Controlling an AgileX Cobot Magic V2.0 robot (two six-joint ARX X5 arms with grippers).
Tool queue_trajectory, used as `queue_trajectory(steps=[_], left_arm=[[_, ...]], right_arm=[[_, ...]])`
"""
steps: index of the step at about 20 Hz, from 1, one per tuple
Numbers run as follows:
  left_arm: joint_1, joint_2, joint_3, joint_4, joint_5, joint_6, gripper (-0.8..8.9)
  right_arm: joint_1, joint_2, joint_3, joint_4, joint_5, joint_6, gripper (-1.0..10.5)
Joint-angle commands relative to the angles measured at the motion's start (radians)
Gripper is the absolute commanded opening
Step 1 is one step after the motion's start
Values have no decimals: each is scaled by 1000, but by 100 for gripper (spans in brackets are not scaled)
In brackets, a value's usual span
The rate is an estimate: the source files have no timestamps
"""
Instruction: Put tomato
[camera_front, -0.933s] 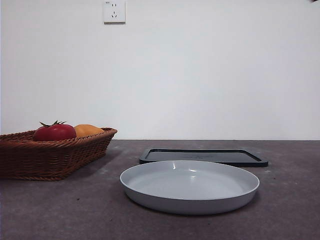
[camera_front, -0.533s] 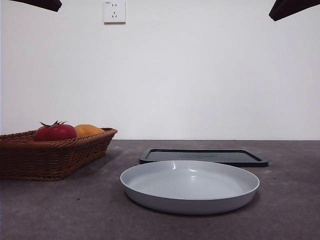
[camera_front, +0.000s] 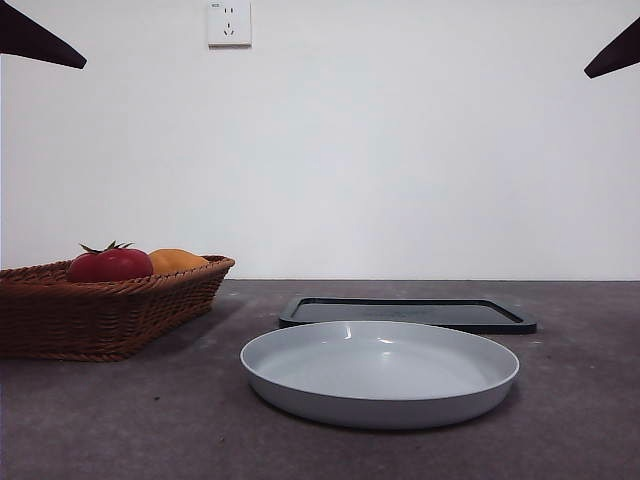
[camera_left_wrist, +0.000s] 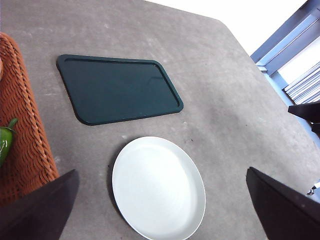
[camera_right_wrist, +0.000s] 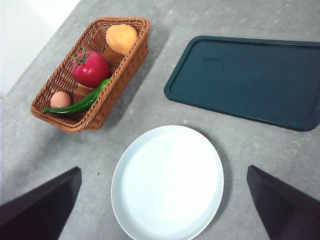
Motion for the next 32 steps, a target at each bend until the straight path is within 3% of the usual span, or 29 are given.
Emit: queue_trajectory(steps=[1,6,11,15,22,32], left_arm=[[-4,10,23,11,1,-2,643],[30,65,58,-22,-28,27,643],[84,289,249,-249,-225,165,643],[106,499,418,-329,-312,220,643],[113,768,571,-311,-374,282,643],[130,1001,580,-117,-426,320,643]], right_arm=[[5,4,18,7,1,-8,615],[5,4,18,7,1,-8,615],[5,4,18,7,1,-8,615],[5,4,18,7,0,-8,615],[5,4,18,7,1,-8,615],[5,4,18,6,1,-8,615]])
